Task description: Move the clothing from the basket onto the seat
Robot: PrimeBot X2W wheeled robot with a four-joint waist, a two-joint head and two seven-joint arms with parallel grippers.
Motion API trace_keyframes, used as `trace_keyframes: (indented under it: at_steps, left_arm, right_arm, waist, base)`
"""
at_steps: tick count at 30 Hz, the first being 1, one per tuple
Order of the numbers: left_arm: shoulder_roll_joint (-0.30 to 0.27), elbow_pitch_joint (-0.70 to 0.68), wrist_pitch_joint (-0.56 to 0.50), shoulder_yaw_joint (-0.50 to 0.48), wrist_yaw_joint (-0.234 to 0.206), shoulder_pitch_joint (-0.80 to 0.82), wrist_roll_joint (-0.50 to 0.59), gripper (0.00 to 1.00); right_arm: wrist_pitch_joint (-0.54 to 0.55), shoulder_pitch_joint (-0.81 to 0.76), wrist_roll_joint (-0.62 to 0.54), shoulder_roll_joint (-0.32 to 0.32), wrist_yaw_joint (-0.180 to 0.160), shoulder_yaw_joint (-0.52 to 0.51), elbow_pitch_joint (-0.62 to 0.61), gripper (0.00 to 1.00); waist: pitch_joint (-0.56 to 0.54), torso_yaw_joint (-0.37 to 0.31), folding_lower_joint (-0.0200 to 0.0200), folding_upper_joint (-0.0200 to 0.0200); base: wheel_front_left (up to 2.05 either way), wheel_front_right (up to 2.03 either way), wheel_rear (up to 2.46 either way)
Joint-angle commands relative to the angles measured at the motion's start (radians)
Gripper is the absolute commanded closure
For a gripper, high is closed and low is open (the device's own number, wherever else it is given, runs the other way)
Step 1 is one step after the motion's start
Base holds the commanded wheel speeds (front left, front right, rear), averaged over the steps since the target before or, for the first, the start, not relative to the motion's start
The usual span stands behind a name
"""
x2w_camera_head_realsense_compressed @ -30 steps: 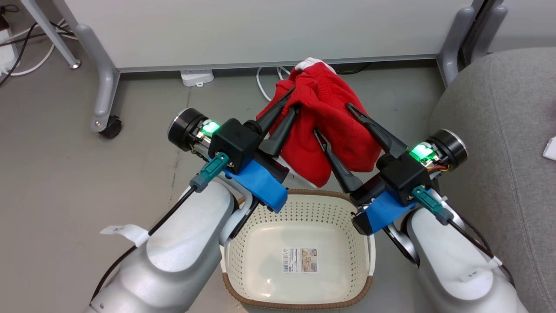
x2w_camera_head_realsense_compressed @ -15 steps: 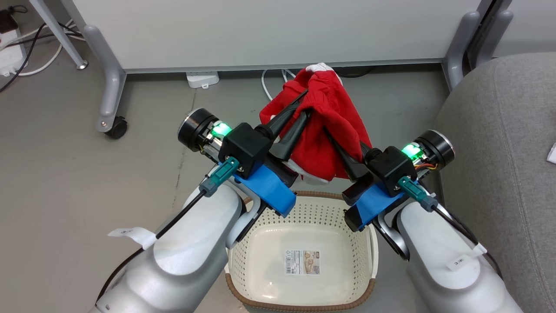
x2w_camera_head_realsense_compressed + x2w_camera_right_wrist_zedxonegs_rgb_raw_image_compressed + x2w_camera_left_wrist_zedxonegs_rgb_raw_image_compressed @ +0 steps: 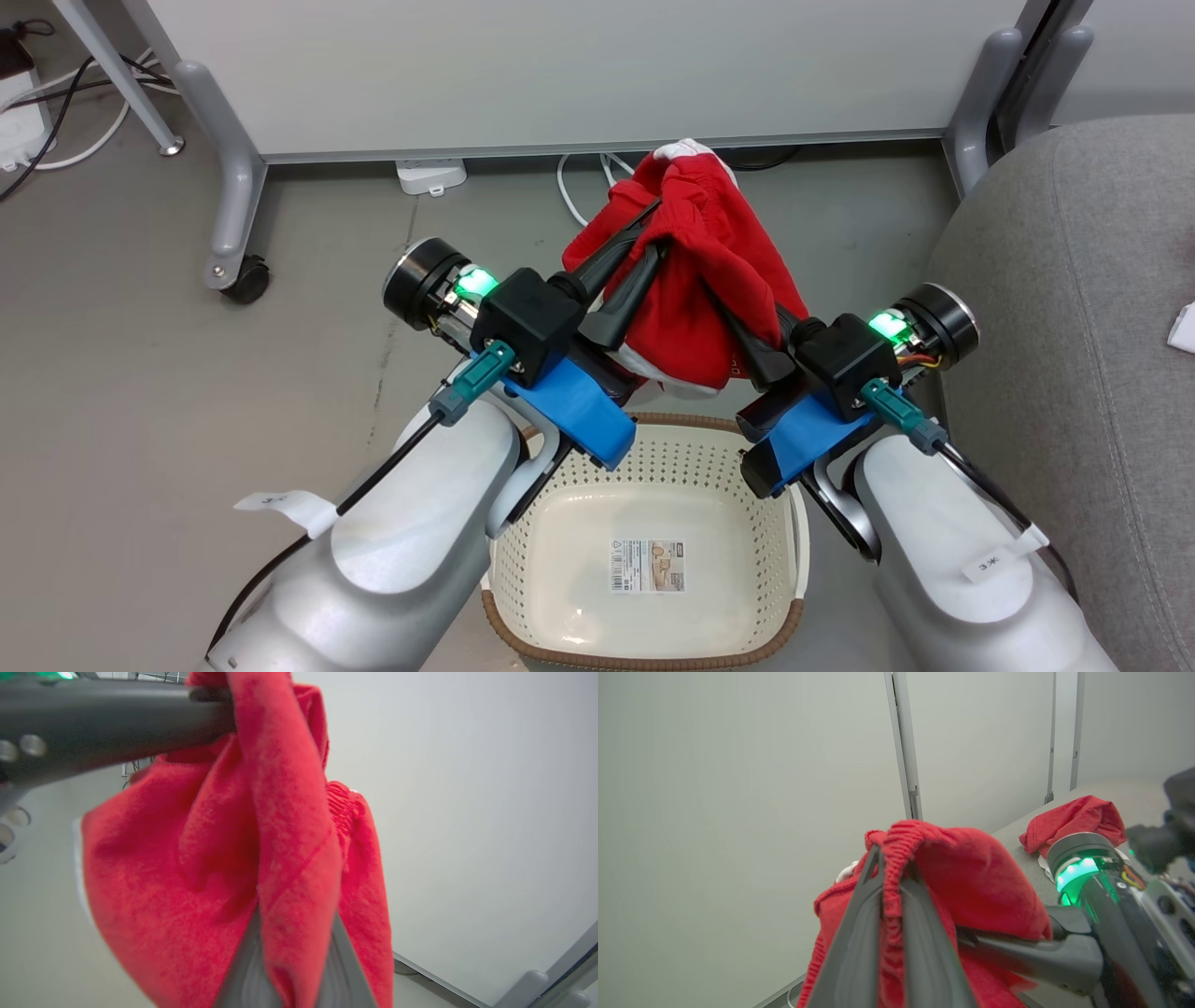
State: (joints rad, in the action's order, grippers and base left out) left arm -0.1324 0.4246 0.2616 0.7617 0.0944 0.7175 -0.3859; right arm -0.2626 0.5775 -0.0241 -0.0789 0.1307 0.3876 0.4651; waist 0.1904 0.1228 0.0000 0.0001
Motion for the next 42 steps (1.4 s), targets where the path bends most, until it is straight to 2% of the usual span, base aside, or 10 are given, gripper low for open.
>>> trace_keyframes:
  at_steps: [1,2,3,4,10,19,30,42]
  left_arm:
    - [0.001,0.002,0.005,-0.001,-0.001,-0.007,0.006,1.00]
    - [0.000,0.003,0.005,-0.001,-0.005,-0.007,0.010,0.76]
    - [0.000,0.007,0.005,0.001,-0.006,-0.009,0.010,0.43]
    - [0.001,0.005,0.005,0.000,-0.007,-0.008,0.009,0.00]
    - [0.001,-0.006,0.005,-0.003,-0.008,-0.010,0.019,0.00]
    - [-0.011,-0.014,0.005,-0.007,-0.010,-0.019,0.033,0.00]
    - [-0.039,-0.016,0.005,0.010,-0.004,-0.045,0.041,0.00]
    - [-0.062,-0.034,0.004,0.024,0.003,-0.024,0.043,0.00]
  right_arm:
    - [-0.003,-0.014,0.005,0.003,0.000,-0.003,-0.002,1.00]
    - [-0.003,-0.014,0.006,0.003,0.000,-0.005,-0.002,1.00]
    - [-0.003,-0.014,0.007,0.003,0.000,-0.007,-0.002,1.00]
    - [-0.003,-0.014,0.009,0.004,0.000,-0.010,-0.003,1.00]
    - [-0.003,-0.019,0.010,-0.001,0.000,-0.035,-0.011,1.00]
    - [-0.003,-0.045,0.017,-0.003,0.000,-0.128,-0.039,1.00]
    - [-0.004,-0.077,0.008,-0.006,0.000,-0.250,-0.094,1.00]
    - [-0.004,-0.123,0.013,0.015,0.000,-0.330,-0.168,1.00]
  waist:
    - [0.000,0.000,0.0000,-0.0001]
    - [0.001,0.000,0.0000,-0.0001]
    - [0.001,0.001,0.0000,-0.0001]
    - [0.002,0.001,0.0000,-0.0001]
    - [0.009,0.006,0.0000,-0.0001]
    - [0.027,-0.012,0.0000,-0.0001]
    - [0.062,-0.104,0.0000,-0.0001]
    - [0.115,-0.237,0.0000,-0.0001]
  base:
    - [0.00,0.00,0.00]
    - [0.00,0.00,0.00]
    - [0.00,0.00,0.00]
    - [0.00,0.00,0.00]
    - [0.00,0.00,0.00]
    - [0.00,0.00,0.00]
    - [0.00,0.00,0.00]
    - [0.00,0.00,0.00]
